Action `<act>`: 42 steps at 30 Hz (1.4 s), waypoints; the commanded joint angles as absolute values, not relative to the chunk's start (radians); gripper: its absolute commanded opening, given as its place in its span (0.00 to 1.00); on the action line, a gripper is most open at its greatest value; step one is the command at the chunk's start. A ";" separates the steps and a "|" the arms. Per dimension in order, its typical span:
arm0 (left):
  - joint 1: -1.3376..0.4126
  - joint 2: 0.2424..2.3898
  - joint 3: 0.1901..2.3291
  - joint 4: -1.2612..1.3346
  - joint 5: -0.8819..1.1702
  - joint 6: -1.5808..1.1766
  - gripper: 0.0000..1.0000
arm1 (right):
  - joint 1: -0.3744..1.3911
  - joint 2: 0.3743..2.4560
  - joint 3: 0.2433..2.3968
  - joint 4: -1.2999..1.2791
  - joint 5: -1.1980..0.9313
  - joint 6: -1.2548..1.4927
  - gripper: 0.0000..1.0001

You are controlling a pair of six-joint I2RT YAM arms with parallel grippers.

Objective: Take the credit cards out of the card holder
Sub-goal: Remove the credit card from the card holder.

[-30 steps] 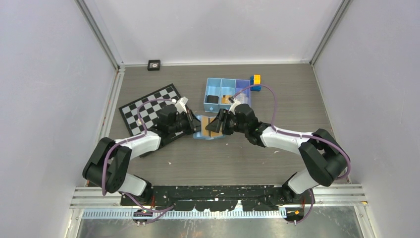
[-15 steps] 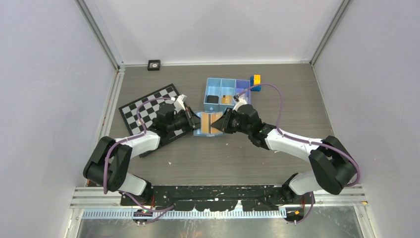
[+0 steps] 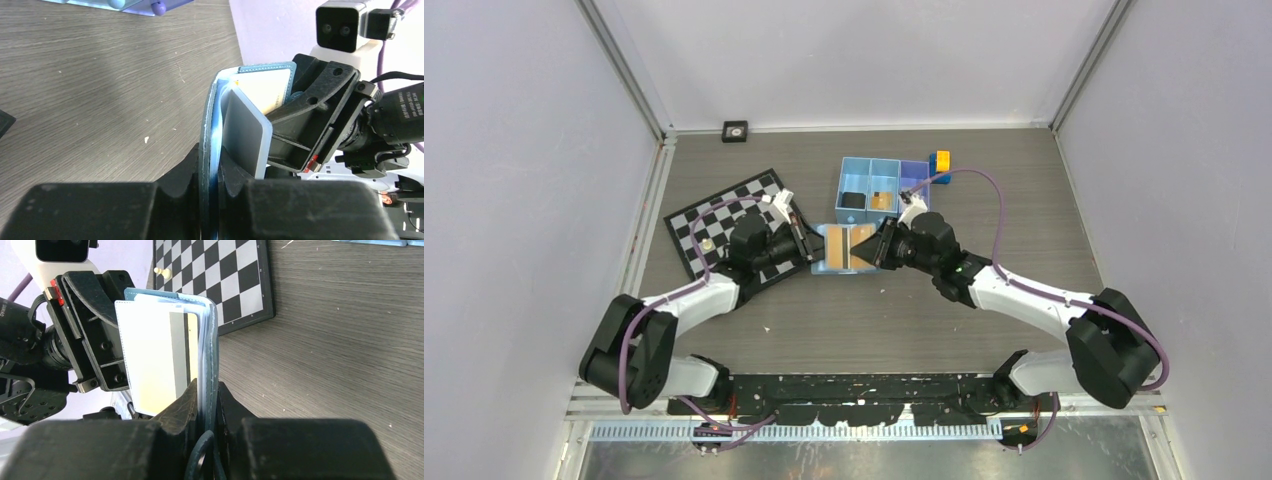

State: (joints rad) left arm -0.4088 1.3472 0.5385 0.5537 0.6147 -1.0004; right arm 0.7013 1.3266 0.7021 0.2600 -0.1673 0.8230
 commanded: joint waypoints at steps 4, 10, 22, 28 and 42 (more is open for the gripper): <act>-0.379 1.268 0.489 0.628 0.545 -1.014 0.31 | 0.678 1.256 0.685 0.259 -0.103 0.825 0.02; -0.377 1.188 0.448 0.639 0.501 -1.001 0.49 | 0.673 1.249 0.678 0.263 -0.102 0.828 0.01; -0.377 1.264 0.480 0.664 0.564 -0.998 0.78 | 0.673 1.258 0.680 0.292 -0.143 0.827 0.01; -0.377 1.310 0.517 0.579 0.552 -0.978 0.76 | 0.673 1.261 0.681 0.302 -0.158 0.830 0.01; -0.378 1.363 0.538 0.622 0.614 -1.000 0.60 | 0.672 1.259 0.685 0.315 -0.188 0.828 0.01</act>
